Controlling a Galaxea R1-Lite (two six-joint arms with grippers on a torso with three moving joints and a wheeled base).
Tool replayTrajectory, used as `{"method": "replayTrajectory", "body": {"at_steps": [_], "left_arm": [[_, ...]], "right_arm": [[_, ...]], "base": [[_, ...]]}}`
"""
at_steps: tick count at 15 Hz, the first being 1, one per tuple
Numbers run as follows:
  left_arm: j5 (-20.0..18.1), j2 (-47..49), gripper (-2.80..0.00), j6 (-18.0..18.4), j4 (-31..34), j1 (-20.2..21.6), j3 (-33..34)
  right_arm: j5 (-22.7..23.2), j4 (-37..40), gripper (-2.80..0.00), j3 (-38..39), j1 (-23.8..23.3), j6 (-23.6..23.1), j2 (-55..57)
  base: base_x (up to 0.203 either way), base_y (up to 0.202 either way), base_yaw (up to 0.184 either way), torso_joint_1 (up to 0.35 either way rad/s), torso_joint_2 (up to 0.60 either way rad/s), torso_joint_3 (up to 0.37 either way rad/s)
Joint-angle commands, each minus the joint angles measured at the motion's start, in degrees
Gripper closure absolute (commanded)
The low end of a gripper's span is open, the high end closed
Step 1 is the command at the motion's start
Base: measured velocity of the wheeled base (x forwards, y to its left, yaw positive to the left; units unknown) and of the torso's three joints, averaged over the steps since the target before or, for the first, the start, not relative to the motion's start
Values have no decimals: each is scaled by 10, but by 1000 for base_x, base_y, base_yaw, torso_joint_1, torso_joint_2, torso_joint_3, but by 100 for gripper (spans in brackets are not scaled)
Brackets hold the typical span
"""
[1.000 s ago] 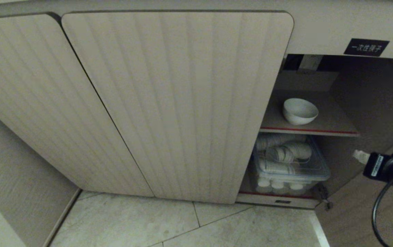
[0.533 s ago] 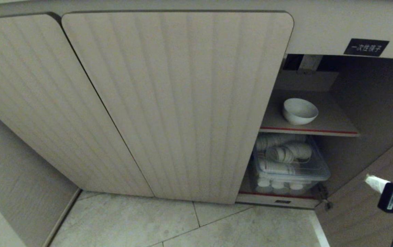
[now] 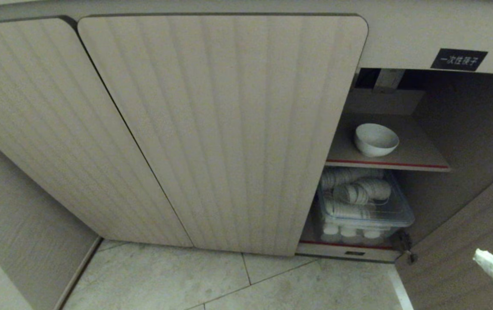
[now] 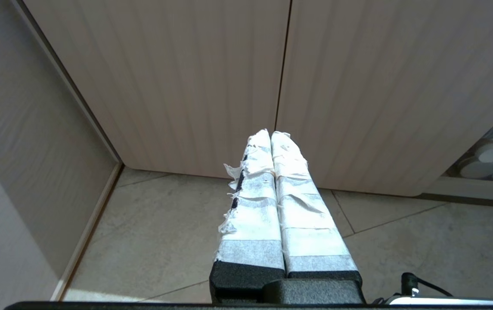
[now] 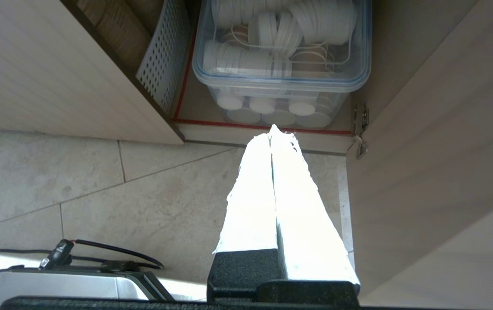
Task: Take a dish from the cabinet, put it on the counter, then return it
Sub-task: Close the cabinet door
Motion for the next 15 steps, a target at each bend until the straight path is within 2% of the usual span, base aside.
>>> {"method": "replayTrajectory", "body": {"at_steps": [1,7,9,11,12,15], "left_arm": [[0,0,0,0,0,0,0],[0,0,0,0,0,0,1],[0,0,0,0,0,0,0],[0,0,0,0,0,0,0],[0,0,0,0,0,0,0],[0,0,0,0,0,0,0]], "right_arm": [[1,24,0,4,-1,0,-54],[1,200,0,4,-1,-35,-247],[0,299,0,4,-1,-34,-328],[-33,381,0,4,-1,-37,-380],[-41,408,0,3,-1,-38,-403],[-46,413,0,4,6,-45,-460]], "base": [[0,0,0,0,0,0],[0,0,0,0,0,0],[0,0,0,0,0,0],[0,0,0,0,0,0],[0,0,0,0,0,0],[0,0,0,0,0,0]]}}
